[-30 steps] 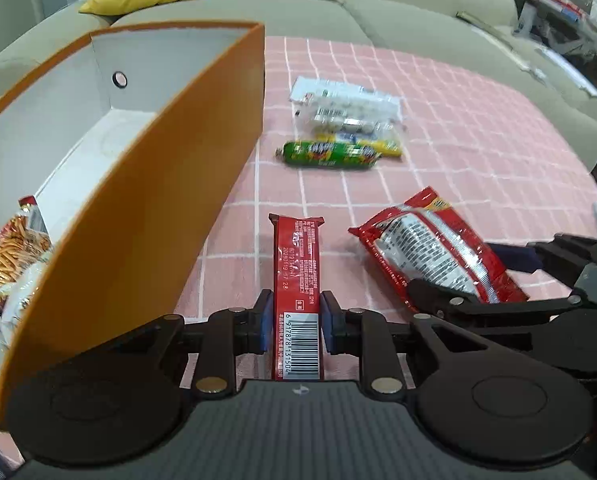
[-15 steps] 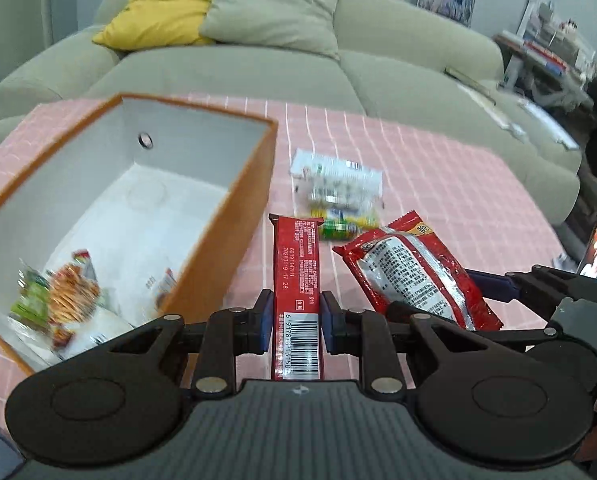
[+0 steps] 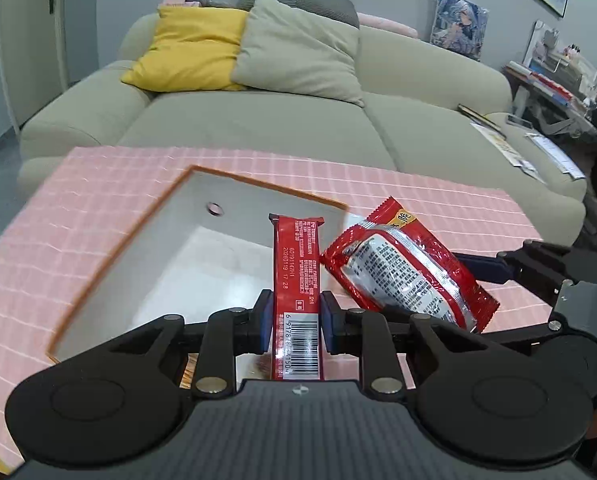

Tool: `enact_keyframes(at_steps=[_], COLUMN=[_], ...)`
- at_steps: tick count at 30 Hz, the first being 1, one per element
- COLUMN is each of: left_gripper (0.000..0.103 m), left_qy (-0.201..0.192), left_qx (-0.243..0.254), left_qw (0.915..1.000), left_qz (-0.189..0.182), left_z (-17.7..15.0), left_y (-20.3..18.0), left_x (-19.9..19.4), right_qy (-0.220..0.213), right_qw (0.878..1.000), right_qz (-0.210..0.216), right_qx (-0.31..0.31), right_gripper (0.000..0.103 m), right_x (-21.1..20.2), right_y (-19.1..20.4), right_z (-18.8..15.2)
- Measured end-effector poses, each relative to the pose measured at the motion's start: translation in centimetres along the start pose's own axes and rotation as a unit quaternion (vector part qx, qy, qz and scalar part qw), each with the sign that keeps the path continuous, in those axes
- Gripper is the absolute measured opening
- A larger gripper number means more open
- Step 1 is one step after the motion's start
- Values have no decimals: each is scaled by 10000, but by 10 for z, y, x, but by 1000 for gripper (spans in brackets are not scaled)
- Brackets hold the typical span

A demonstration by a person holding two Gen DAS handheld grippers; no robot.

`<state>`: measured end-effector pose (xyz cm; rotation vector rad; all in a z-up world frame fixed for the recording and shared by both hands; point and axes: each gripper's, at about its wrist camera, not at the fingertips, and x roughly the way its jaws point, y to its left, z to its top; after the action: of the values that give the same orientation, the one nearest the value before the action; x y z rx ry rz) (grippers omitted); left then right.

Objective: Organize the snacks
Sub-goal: 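Carry both red snacks into the box and open both tools to drop them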

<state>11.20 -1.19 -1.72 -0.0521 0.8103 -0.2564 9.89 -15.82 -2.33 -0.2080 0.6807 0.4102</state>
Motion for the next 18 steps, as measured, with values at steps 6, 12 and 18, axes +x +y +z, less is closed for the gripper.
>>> enact_keyframes(at_steps=[6, 12, 18], left_gripper=[27, 26, 26], left_qy=[193, 656, 1118], left_qx=[83, -42, 160], left_qw=[9994, 9975, 9932], left_qz=[259, 242, 298], left_z=[15, 19, 17], left_y=[30, 57, 69], left_x=[7, 32, 60], right_qy=[125, 475, 874], right_qw=[9980, 9913, 9788], right_qz=[85, 120, 226], right_qx=[-617, -1220, -1837], right_gripper=[67, 67, 67], right_x=[25, 58, 97], right_y=[24, 44, 55], right_z=[29, 48, 53])
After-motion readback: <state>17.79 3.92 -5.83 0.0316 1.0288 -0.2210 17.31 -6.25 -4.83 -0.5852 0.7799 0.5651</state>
